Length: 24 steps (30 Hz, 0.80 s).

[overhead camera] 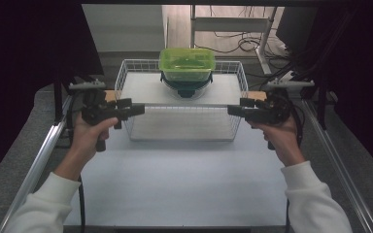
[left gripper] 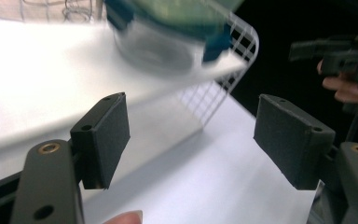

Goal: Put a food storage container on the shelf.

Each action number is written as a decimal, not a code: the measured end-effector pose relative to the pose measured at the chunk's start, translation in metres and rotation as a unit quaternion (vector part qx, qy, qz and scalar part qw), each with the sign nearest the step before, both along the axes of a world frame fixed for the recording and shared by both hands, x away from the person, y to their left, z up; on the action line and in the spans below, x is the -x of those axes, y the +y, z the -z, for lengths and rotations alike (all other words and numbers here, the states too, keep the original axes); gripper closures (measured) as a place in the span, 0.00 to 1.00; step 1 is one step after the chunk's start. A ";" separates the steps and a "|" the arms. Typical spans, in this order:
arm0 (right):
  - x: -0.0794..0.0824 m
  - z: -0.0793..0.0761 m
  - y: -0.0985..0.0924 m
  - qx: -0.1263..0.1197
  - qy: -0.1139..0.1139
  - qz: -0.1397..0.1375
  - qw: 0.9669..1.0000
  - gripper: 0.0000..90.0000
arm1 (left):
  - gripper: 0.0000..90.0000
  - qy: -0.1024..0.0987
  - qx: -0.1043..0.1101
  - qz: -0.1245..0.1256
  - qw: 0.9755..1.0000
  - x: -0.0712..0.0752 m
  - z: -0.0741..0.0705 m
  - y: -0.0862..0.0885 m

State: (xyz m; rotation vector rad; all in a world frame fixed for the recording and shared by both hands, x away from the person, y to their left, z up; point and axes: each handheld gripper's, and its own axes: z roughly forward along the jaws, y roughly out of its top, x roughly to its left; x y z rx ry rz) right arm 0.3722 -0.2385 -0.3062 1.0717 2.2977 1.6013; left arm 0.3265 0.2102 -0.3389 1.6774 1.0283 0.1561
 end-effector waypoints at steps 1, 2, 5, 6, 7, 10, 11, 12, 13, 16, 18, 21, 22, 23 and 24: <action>0.004 0.005 -0.002 0.001 0.002 -0.003 1.000 0.30 | 0.29 0.000 -0.004 0.001 1.000 0.004 0.007 -0.001; 0.011 0.017 -0.005 0.002 0.004 -0.005 1.000 0.30 | 0.29 0.002 -0.009 0.002 1.000 0.009 0.014 -0.002; 0.019 0.028 -0.008 0.007 0.010 -0.008 1.000 0.30 | 0.29 0.008 -0.024 0.005 1.000 0.021 0.034 -0.005; 0.022 0.035 -0.009 0.010 0.014 -0.008 1.000 0.30 | 0.29 0.011 -0.030 0.007 0.999 0.024 0.041 -0.006; 0.025 0.042 -0.011 0.013 0.018 -0.009 1.000 0.30 | 0.29 0.012 -0.035 0.008 0.999 0.028 0.047 -0.007; 0.036 0.070 -0.016 0.030 0.043 -0.011 0.999 0.30 | 0.29 0.029 -0.044 0.015 0.999 0.040 0.073 -0.010; 0.036 0.070 -0.016 0.030 0.043 -0.011 0.999 0.30 | 0.29 0.029 -0.044 0.015 0.999 0.040 0.073 -0.010; 0.041 0.083 -0.018 0.039 0.056 -0.010 0.998 0.30 | 0.29 0.032 -0.049 0.018 0.998 0.042 0.079 -0.011; 0.041 0.083 -0.018 0.039 0.056 -0.010 0.998 0.30 | 0.29 0.033 -0.057 0.020 0.998 0.045 0.084 -0.011; 0.045 0.107 -0.023 0.052 0.081 -0.005 0.995 0.30 | 0.28 0.047 -0.072 0.022 0.996 0.049 0.099 -0.012; 0.046 0.112 -0.024 0.053 0.088 -0.003 0.995 0.30 | 0.28 0.056 -0.077 0.022 0.995 0.053 0.108 -0.013; 0.047 0.130 -0.026 0.070 0.098 0.003 0.993 0.30 | 0.28 0.066 -0.084 0.023 0.994 0.056 0.119 -0.013; 0.048 0.133 -0.026 0.070 0.101 0.004 0.992 0.30 | 0.28 0.068 -0.087 0.022 0.994 0.057 0.122 -0.013; 0.048 0.133 -0.026 0.070 0.101 0.004 0.992 0.30 | 0.28 0.070 -0.089 0.022 0.993 0.057 0.125 -0.013; 0.048 0.139 -0.026 0.072 0.107 0.001 0.992 0.29 | 0.28 0.072 -0.094 0.020 0.993 0.058 0.128 -0.014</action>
